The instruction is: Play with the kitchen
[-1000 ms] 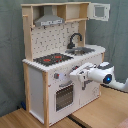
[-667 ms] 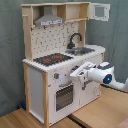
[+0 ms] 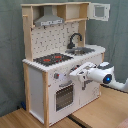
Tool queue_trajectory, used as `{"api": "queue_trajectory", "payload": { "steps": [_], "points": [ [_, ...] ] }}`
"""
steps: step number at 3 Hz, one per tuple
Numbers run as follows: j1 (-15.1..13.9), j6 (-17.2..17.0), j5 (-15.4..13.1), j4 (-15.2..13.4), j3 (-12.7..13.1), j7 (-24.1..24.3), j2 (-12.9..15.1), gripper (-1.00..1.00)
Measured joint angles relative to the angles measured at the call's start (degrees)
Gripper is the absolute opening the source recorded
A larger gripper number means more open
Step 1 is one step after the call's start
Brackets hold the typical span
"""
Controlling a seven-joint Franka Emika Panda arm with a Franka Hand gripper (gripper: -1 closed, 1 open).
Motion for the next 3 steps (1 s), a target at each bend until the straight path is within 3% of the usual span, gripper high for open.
{"api": "queue_trajectory", "payload": {
  "steps": [1,3],
  "points": [
    [0.3,-0.7,0.0,-0.1,0.0,3.4,0.0,1.0],
    [0.6,-1.2,0.1,-0.1,0.0,14.9,0.1,1.0]
  ]
}}
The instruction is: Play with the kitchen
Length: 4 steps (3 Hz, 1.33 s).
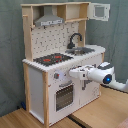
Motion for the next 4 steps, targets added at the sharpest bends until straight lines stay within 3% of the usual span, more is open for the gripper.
{"api": "queue_trajectory", "payload": {
  "steps": [2,4],
  "points": [
    [0.0,0.9,0.0,0.0,0.0,12.8,0.0,1.0],
    [6.9,-8.5,0.0,-0.3,0.4,14.3,0.1,1.0]
  ]
}}
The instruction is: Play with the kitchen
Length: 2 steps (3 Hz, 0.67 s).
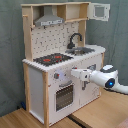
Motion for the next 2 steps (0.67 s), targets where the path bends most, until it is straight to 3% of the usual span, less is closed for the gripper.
{"api": "queue_trajectory", "payload": {
  "steps": [2],
  "points": [
    [7.9,-10.2,0.0,-0.6,0.1,0.3,0.1,1.0]
  ]
}}
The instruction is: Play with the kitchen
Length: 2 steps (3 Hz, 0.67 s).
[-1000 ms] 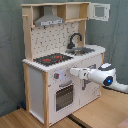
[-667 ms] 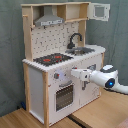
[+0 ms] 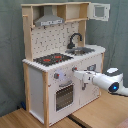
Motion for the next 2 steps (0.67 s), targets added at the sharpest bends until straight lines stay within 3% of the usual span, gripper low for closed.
{"api": "queue_trajectory", "payload": {
  "steps": [2],
  "points": [
    [5.7,-10.1,0.8,0.0,0.0,1.3,0.8,1.0]
  ]
}}
